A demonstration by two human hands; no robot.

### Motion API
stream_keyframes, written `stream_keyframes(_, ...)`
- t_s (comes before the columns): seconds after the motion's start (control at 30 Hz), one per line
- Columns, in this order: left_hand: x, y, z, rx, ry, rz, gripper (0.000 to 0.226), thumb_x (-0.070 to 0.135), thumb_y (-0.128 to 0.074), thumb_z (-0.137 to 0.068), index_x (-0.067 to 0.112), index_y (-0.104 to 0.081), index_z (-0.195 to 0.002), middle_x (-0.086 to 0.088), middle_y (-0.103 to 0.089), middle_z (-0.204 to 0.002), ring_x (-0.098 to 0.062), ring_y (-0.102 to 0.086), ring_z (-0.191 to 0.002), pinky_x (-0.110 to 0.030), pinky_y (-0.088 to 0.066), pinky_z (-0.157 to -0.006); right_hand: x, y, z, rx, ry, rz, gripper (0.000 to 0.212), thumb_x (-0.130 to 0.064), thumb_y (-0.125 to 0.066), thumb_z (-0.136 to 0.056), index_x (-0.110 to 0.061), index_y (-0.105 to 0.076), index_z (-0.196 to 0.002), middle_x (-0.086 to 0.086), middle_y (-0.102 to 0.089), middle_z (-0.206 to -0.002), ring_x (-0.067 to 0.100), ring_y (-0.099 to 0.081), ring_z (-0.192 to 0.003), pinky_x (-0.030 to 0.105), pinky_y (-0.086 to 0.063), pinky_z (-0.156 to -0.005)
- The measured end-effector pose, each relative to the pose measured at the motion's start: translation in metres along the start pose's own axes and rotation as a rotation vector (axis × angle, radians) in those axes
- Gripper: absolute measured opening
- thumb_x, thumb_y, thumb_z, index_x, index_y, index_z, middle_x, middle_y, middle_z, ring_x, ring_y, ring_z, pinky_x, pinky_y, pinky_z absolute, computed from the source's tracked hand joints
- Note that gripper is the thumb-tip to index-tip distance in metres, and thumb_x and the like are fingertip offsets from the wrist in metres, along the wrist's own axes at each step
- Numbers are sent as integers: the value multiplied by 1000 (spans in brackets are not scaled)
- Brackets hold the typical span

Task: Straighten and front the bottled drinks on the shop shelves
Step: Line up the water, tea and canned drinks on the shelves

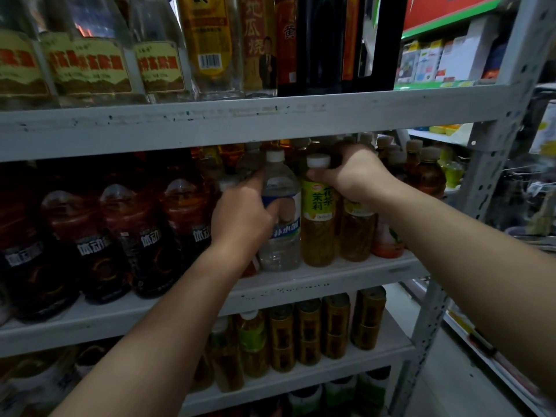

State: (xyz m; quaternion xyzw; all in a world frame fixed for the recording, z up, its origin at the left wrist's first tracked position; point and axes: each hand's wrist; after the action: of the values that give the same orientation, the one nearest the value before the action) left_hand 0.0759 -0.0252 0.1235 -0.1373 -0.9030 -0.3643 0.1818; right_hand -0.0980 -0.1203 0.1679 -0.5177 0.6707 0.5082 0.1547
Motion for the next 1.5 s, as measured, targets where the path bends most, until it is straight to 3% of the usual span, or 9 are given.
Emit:
stream_keyframes(0.3,4,7,-8,-164,62,125,66,43,-72,-77,20,-40,-129,-2,-60,-117,-20,-60,-101,-35,-55,-82,13,-1,2,-112,16,-79,38,-36,-76,-76,-32,-60,-110,-10,-66,-100,10,-63,-92,30,-55,-77)
stream_keyframes(0.4,10,9,-19,-272,147,132,74,42,-74,-75,19,-31,-131,1,-58,-109,-17,-61,-91,-33,-57,-73,15,-2,5,-130,12,-112,37,-34,-76,-76,-32,-59,-109,-11,-66,-95,7,-63,-83,20,-53,-61)
stream_keyframes(0.47,13,9,-25,-303,127,17,65,41,-75,-72,19,-43,-124,1,-61,-103,-18,-62,-89,-35,-57,-73,15,-2,6,-112,14,-104,35,-33,-75,-78,-30,-58,-108,-8,-67,-93,7,-63,-74,16,-49,-48)
stream_keyframes(0.6,22,9,-30,-278,122,-86,41,41,-84,-58,27,-65,-92,9,-65,-84,-6,-60,-71,-18,-47,-55,16,-4,4,-64,23,-55,35,-34,-74,-78,-29,-55,-108,-2,-66,-99,15,-64,-84,36,-58,-74)
stream_keyframes(0.73,29,11,-30,-234,127,-39,34,41,-88,-44,33,-61,-64,19,-59,-64,8,-52,-58,-14,-46,-46,21,1,0,-50,50,-16,34,-37,-74,-77,-35,-52,-103,-3,-66,-100,16,-65,-83,40,-58,-76)
stream_keyframes(1.0,28,8,-24,-190,73,52,43,43,-89,-49,34,-69,-86,20,-64,-74,13,-53,-64,-7,-42,-50,22,10,3,-65,68,-41,29,-37,-76,-74,-45,-52,-88,-14,-65,-90,6,-65,-72,26,-55,-56)
stream_keyframes(1.13,21,14,-24,-217,135,121,33,38,-90,-54,32,-68,-77,18,-65,-67,9,-60,-55,-10,-43,-43,18,11,5,-92,71,-12,45,-37,-78,-72,-41,-53,-108,-12,-64,-104,11,-62,-96,35,-55,-81)
stream_keyframes(1.33,22,20,-18,-215,88,151,32,39,-84,-49,50,-66,-73,30,-64,-65,10,-59,-56,-12,-45,-42,2,2,32,244,224,425,48,-44,-62,-82,-20,-47,-122,0,-57,-97,27,-59,-90,37,-50,-72)
stream_keyframes(1.5,20,16,-10,-159,34,200,19,40,-75,-54,48,-68,-70,28,-65,-67,12,-59,-63,-15,-48,-51,-8,-21,64,413,526,368,47,-26,-58,-86,-11,-50,-130,7,-60,-122,26,-61,-99,36,-54,-72)
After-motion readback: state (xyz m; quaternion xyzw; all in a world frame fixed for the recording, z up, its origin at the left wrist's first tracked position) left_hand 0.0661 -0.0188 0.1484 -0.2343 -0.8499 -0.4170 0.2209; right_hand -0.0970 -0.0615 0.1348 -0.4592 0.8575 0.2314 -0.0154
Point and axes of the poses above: each hand's wrist, its own z-axis away from the middle knuckle, its own y-axis out of the back of the hand, x = y × z
